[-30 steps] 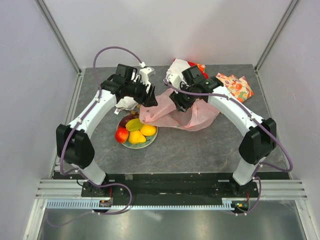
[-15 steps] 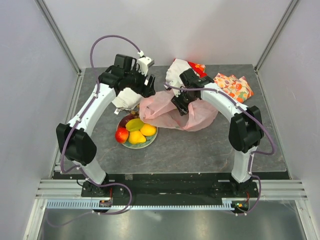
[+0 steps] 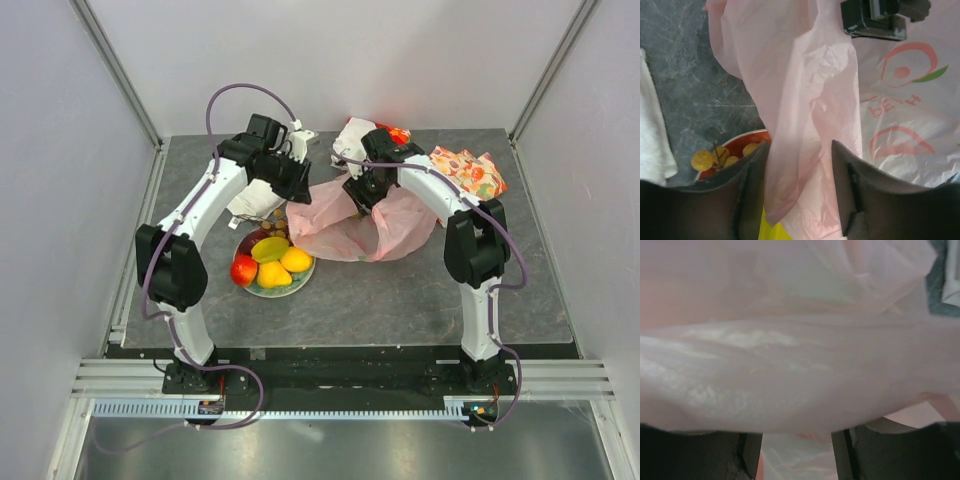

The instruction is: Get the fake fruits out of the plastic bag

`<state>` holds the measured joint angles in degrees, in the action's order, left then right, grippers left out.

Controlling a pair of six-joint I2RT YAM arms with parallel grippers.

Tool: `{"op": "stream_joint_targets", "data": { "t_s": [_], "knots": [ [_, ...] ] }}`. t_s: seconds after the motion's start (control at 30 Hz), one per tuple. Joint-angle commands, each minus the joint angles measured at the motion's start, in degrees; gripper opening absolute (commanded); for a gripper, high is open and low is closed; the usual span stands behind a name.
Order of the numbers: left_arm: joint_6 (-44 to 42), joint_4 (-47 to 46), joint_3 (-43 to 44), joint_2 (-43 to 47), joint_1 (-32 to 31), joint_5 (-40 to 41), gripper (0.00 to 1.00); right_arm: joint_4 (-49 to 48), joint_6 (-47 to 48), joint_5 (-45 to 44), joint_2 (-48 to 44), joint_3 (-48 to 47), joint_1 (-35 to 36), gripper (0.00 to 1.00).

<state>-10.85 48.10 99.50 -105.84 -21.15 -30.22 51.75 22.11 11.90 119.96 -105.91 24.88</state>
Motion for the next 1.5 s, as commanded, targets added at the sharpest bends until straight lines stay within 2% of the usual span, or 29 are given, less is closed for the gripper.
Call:
{"op": "stream_joint_targets", "data": {
  "t_s": [0.0, 0.17, 0.3, 0.33, 0.53, 0.67, 0.77, 0.9, 1.1, 1.2, 1.47],
  "knots": [
    [1.18, 0.07, 6.12, -2.96, -0.3, 2.17, 0.02, -9.61, -3.99, -4.51, 1.77, -3.78, -1.33, 0.59],
    [5.3, -7.64, 9.4, -1.4, -0.21, 5.52, 0.02, -19.03, -5.94, -4.08, 0.28, -3.69, -2.47, 0.63],
    [8.56, -22.83, 1.95, 5.02, -0.3, 8.15, 0.02, -21.16, -5.32, -1.71, -2.54, -1.76, -2.73, 0.65],
    [9.18, -23.92, 1.05, 5.81, -0.3, 9.29, 0.02, -21.16, -4.8, 0.47, -3.24, -1.06, -2.56, 0.66],
    [12.26, -22.78, -0.71, 5.39, -0.3, 8.77, 0.02, -19.41, 3.02, 10.93, -10.79, 7.81, -2.73, 0.64],
    [14.8, -24.01, -0.45, 4.33, -0.3, 10.97, 0.02, -10.73, 9.17, 18.67, -12.12, 6.6, -2.12, 0.58],
    [15.94, -24.89, 0.34, 3.89, -0.39, 10.71, 0.02, -7.2, 12.34, 18.25, -9.94, 5.1, -1.42, 0.53],
    [16.21, -24.81, 0.43, 3.8, -0.3, 10.7, 0.02, -7.01, 15.15, 14.92, -5.28, 2.82, -0.98, 0.54],
    [15.77, -24.28, -1.33, 4.77, -0.3, 11.94, 0.02, -8.15, 22.53, 13.23, 1.15, -1.67, -1.15, 0.68],
    [16.13, -24.19, -2.56, 5.12, -0.21, 11.15, 0.02, -8.59, 27.45, 12.36, 3.34, -2.37, -1.07, 0.79],
    [15.6, -23.66, -2.65, 4.68, -0.04, 9.21, 0.02, -7.88, 33.35, 10.07, 10.64, -8.96, -1.15, 0.85]
  ]
}}
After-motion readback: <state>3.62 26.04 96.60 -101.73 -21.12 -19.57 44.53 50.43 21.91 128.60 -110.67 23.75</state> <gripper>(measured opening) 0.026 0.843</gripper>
